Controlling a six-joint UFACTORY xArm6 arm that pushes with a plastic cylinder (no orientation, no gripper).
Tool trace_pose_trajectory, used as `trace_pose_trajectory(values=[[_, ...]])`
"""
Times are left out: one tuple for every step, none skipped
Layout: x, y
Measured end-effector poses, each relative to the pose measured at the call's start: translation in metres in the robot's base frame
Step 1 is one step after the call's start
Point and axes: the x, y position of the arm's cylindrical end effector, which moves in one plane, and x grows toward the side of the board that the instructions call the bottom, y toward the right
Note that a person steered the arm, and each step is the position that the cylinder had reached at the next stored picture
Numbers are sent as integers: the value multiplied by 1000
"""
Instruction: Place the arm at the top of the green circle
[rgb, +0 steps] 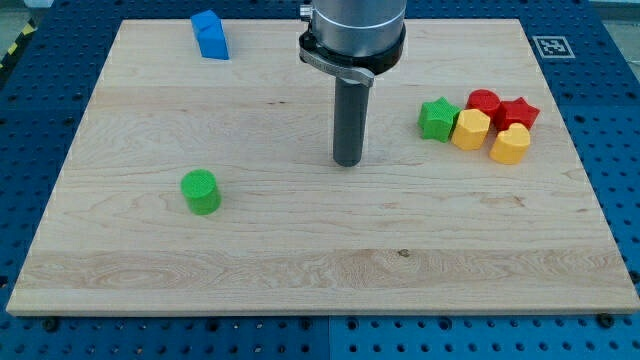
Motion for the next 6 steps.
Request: trace_pose_trajectory(values=[[0, 0], [6, -18], [7, -63], [0, -97], [-16, -135], [16, -182]])
